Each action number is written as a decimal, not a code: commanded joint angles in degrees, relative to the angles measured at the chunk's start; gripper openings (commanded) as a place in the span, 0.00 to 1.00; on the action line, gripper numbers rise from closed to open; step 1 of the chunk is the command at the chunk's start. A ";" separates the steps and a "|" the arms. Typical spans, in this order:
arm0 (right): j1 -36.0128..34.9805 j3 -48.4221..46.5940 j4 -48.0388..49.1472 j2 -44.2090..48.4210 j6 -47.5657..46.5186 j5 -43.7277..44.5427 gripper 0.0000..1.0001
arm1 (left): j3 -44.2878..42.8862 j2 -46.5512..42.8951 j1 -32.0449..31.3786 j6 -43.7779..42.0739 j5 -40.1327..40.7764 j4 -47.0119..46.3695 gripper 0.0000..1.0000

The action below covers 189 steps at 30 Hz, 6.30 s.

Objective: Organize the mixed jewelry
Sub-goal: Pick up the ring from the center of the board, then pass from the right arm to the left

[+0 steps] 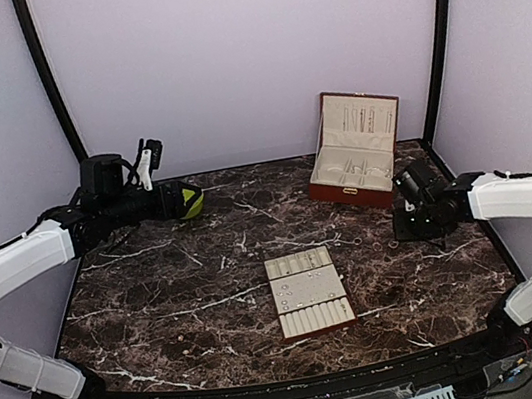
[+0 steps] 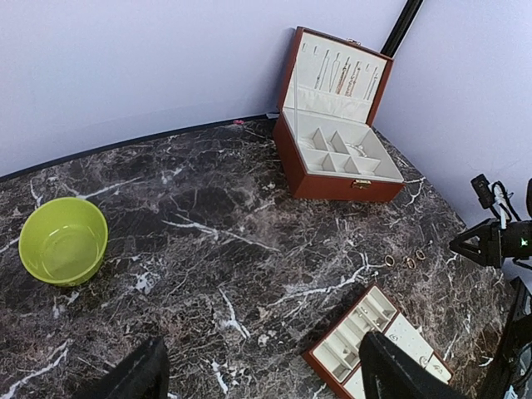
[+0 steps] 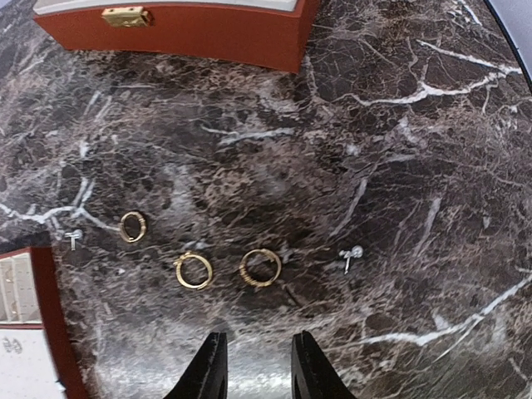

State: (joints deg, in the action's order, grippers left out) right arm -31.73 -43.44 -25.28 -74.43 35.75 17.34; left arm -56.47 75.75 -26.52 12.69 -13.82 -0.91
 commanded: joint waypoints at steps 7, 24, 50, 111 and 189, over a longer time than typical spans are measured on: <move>6.57 -2.26 5.64 -9.00 -11.43 -6.61 0.23 | 0.13 -1.61 0.03 -0.03 0.77 0.08 0.81; 7.03 -4.89 6.70 -16.64 -18.41 -11.55 0.13 | 0.31 -0.86 0.00 0.23 0.49 -0.12 0.81; 6.85 -3.58 7.34 -19.74 -19.40 -10.27 0.08 | 0.37 -0.89 -0.01 0.32 0.32 -0.07 0.81; 0.34 -4.51 21.48 -3.50 -6.33 -69.31 0.00 | 9.11 10.17 -22.97 -26.62 -14.87 -32.44 0.76; -4.60 -6.07 24.49 -4.20 -5.48 -69.99 0.11 | 6.04 20.75 -36.15 -35.45 7.95 -40.04 0.00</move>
State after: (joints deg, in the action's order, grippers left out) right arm -36.01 -48.01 -1.28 -80.03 31.51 -54.70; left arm -51.13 100.90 -63.26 -29.28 -5.45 -44.01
